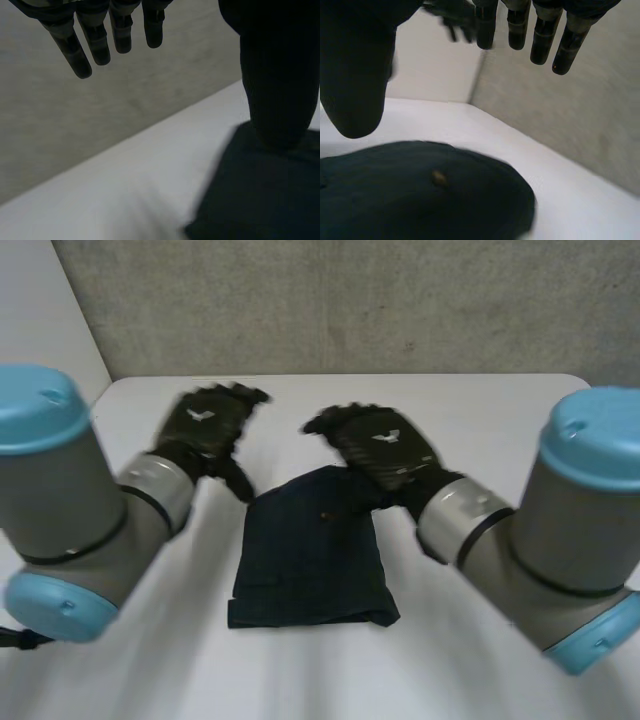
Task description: Fold the shorts.
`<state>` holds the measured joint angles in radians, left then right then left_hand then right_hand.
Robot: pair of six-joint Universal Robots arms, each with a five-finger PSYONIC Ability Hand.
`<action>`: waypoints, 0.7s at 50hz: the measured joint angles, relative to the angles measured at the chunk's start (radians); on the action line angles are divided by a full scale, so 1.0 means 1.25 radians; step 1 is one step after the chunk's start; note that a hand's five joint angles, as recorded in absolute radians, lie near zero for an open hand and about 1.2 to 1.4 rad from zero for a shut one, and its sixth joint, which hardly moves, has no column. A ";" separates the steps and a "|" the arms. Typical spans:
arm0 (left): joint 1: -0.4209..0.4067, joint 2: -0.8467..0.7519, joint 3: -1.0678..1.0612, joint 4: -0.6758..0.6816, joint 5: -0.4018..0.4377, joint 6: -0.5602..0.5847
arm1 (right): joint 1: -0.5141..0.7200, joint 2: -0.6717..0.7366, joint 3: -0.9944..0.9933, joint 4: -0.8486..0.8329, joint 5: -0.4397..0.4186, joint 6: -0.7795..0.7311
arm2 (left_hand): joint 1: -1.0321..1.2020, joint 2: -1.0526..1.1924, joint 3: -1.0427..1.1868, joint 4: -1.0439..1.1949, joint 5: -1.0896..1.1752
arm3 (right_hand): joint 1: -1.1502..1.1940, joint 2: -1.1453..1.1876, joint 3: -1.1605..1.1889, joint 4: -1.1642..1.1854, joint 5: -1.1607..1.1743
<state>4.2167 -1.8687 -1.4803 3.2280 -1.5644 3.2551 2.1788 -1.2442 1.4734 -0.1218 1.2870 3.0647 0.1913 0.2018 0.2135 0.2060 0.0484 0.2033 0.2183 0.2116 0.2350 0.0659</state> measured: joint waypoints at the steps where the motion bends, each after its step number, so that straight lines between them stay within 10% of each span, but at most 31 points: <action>1: -0.045 -0.032 0.018 -0.019 0.015 -0.034 | -0.041 -0.006 0.007 0.031 0.023 0.051 | 0.000 0.000 0.000 0.000 0.000 | 0.000 0.000 0.000 0.000 0.000; 11: -0.133 -0.193 0.066 -0.075 -0.020 -0.070 | -0.088 0.070 -0.024 0.120 0.052 0.067 | 0.000 0.000 0.000 0.000 0.000 | 0.000 0.000 0.000 0.000 0.000; 20: -0.113 -0.246 0.076 -0.142 -0.144 -0.025 | -0.051 0.220 -0.113 0.187 0.029 0.014 | -0.012 0.000 0.000 0.000 0.000 | 0.000 0.000 0.000 0.000 0.000; 35: -0.092 -0.236 0.034 -0.153 -0.157 0.063 | 0.007 0.321 -0.176 0.203 0.114 -0.157 | -0.026 -0.004 -0.004 0.000 -0.001 | -0.043 -0.012 0.000 0.000 0.000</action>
<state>4.1015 -2.1632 -1.4373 3.0372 -1.7610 3.3337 2.1882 -0.8432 1.2538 0.1319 1.4293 2.8689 0.1588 0.1968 0.2087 0.2059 0.0470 0.1499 0.2039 0.2116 0.2350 0.0658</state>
